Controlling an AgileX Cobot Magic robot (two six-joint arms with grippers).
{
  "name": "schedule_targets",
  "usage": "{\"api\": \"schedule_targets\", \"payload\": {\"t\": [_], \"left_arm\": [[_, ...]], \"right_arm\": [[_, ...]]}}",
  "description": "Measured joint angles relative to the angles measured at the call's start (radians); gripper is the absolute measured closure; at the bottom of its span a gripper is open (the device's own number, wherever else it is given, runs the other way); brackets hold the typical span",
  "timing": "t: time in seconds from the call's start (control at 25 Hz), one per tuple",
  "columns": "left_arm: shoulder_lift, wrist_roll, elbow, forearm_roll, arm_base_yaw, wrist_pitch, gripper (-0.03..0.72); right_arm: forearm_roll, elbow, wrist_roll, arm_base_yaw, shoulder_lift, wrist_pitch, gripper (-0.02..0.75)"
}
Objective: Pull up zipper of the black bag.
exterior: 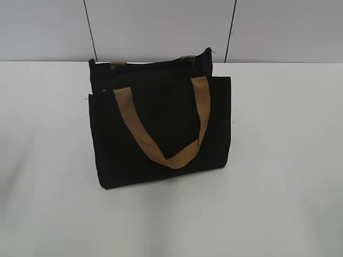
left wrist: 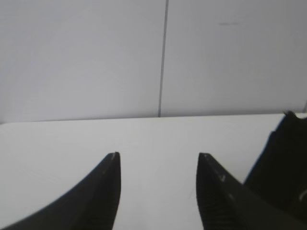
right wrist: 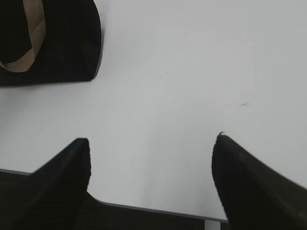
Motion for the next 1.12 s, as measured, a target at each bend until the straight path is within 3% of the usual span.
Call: {"api": "schedule_targets", "payload": {"t": [0.12, 0.28, 0.44, 0.6, 0.76, 0.88, 1.12], "left_arm": [[0.164, -0.084, 0.001, 0.148, -0.035, -0.081, 0.341], [0.353, -0.207, 0.001, 0.393, -0.029, -0.25, 0.351], [0.554, -0.299, -0.016, 0.571, 0.036, -0.411, 0.352], [0.735, -0.432, -0.12, 0.88, 0.143, -0.51, 0.353], [0.859, -0.468, -0.237, 1.138, 0.177, -0.525, 0.353], [0.924, -0.469, -0.305, 1.215, 0.177, -0.526, 0.353], [1.046, -0.46, -0.427, 1.23, 0.17, -0.544, 0.353]], "right_arm": [[0.0, 0.0, 0.0, 0.0, 0.0, 0.0, 0.143], [0.005, 0.0, 0.0, 0.0, 0.0, 0.0, 0.143], [0.016, 0.0, 0.0, 0.0, 0.0, -0.001, 0.143], [0.021, 0.0, 0.0, 0.0, 0.0, -0.004, 0.143], [0.022, 0.0, 0.0, 0.0, 0.0, -0.005, 0.143], [0.022, 0.0, 0.0, 0.0, 0.0, -0.006, 0.143], [0.023, 0.0, 0.0, 0.0, 0.0, -0.009, 0.143]]}}
